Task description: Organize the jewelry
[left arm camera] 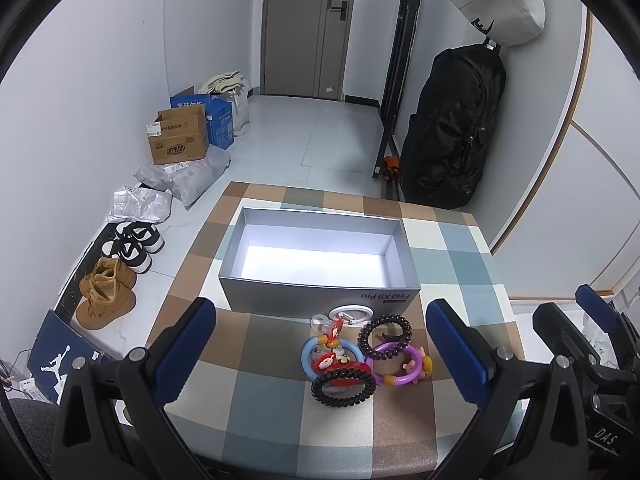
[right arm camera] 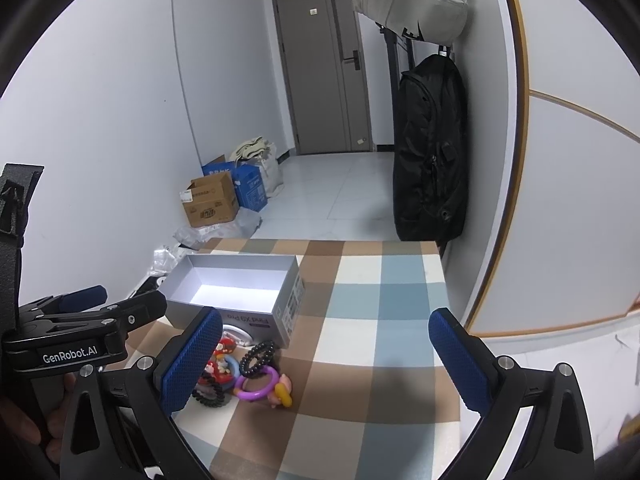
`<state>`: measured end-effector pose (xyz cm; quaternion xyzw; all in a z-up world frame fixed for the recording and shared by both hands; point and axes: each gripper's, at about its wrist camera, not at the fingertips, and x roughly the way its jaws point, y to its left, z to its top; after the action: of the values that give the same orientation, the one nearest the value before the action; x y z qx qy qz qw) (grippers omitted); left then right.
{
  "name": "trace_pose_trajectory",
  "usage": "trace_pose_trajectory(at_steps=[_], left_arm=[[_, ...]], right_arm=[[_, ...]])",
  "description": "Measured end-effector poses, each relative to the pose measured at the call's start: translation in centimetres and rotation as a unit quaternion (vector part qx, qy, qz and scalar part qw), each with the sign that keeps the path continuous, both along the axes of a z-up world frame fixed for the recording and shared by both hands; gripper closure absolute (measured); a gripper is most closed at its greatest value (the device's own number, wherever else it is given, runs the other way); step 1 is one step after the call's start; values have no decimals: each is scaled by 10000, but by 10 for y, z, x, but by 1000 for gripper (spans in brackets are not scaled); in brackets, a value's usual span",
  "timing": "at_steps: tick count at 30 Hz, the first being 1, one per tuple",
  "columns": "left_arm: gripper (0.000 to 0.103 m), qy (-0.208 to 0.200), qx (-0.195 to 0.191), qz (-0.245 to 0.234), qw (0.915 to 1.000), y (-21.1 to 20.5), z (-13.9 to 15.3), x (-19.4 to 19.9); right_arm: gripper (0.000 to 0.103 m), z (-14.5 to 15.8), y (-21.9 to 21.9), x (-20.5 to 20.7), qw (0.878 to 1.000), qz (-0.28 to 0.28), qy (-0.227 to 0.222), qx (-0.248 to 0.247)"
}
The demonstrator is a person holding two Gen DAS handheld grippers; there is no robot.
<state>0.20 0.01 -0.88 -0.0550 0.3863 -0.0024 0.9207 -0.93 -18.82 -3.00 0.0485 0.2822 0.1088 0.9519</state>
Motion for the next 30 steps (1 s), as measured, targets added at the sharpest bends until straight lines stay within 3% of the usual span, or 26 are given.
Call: trace_pose_trajectory(at_steps=[14, 24, 26, 30], left_arm=[[1, 160, -67, -72, 9998, -1, -6, 3], [1, 955, -216, -386, 9944, 1, -39, 9], [10, 1102, -253, -505, 9923, 1, -44, 7], [12, 1364, -223, -699, 9879, -2, -55, 5]], right_arm=[[0, -2, -1, 0, 10000, -26, 18, -33], [0, -12, -17, 15, 9980, -300, 538, 141], [0, -18, -18, 19, 9966, -395, 725, 71], [0, -27, -22, 24, 9935, -439, 1039, 135]])
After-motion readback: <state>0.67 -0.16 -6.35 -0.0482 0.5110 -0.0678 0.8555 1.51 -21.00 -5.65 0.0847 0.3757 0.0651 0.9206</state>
